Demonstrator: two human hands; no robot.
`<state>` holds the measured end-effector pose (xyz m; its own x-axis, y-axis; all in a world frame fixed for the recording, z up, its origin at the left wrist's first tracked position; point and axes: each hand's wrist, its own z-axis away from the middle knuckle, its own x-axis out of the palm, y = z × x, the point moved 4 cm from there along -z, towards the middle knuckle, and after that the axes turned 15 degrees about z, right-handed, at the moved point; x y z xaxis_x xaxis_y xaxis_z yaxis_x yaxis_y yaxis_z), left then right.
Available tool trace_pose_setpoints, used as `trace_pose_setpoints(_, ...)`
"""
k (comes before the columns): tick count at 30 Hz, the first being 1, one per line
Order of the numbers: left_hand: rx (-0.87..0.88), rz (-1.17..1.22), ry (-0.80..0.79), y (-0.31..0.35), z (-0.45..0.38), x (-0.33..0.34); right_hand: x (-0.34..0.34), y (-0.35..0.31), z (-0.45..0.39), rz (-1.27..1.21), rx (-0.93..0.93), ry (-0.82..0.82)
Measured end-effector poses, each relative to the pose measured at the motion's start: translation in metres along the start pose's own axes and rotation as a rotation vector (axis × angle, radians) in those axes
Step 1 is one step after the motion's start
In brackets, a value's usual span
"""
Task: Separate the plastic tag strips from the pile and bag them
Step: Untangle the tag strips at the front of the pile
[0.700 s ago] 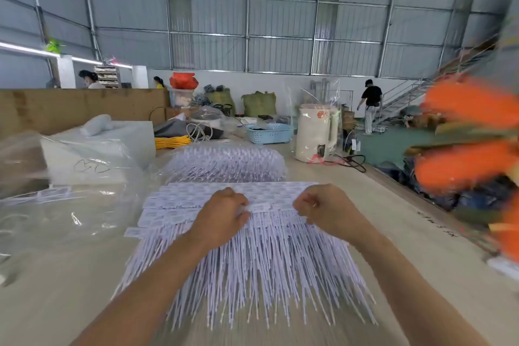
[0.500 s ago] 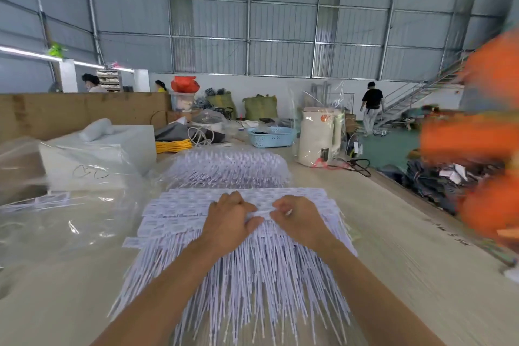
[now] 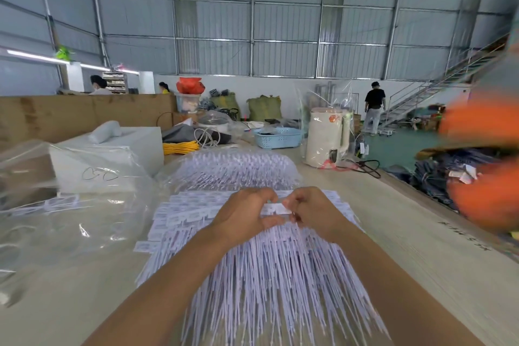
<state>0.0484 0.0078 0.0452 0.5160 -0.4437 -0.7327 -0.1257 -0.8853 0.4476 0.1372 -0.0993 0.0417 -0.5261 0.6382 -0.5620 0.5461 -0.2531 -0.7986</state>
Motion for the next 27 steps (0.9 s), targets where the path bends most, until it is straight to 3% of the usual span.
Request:
trace_pose_setpoints(4,0.001,0.072,-0.060,0.002,0.000,-0.001,0.001,-0.008,0.005,0.202,-0.093,-0.260)
trace_pose_setpoints(11,-0.169,0.095,-0.309,-0.004,-0.010,-0.001,0.003,0.000,0.001,0.266,-0.156,-0.206)
trace_pose_setpoints(14,-0.195,0.136,-0.365,-0.006,-0.016,0.001,0.010,0.004,-0.001,0.360,-0.209,-0.116)
trace_pose_setpoints(18,-0.287,0.171,-0.308,-0.026,-0.014,-0.010,-0.002,0.011,0.000,0.795,-0.416,0.194)
trace_pose_setpoints(20,-0.360,0.314,-0.264,-0.042,-0.008,-0.011,-0.018,0.017,0.000,0.721,-0.406,0.339)
trace_pose_setpoints(21,-0.388,0.397,-0.250,-0.045,-0.005,-0.009,-0.021,0.018,0.000,0.613,-0.354,0.331)
trace_pose_setpoints(24,-0.374,0.530,-0.259,-0.035,-0.003,0.001,-0.006,0.016,-0.004,0.205,-0.153,0.177)
trace_pose_setpoints(27,-0.310,0.482,-0.299,-0.019,-0.005,0.006,0.002,0.011,-0.004,0.047,-0.171,0.083)
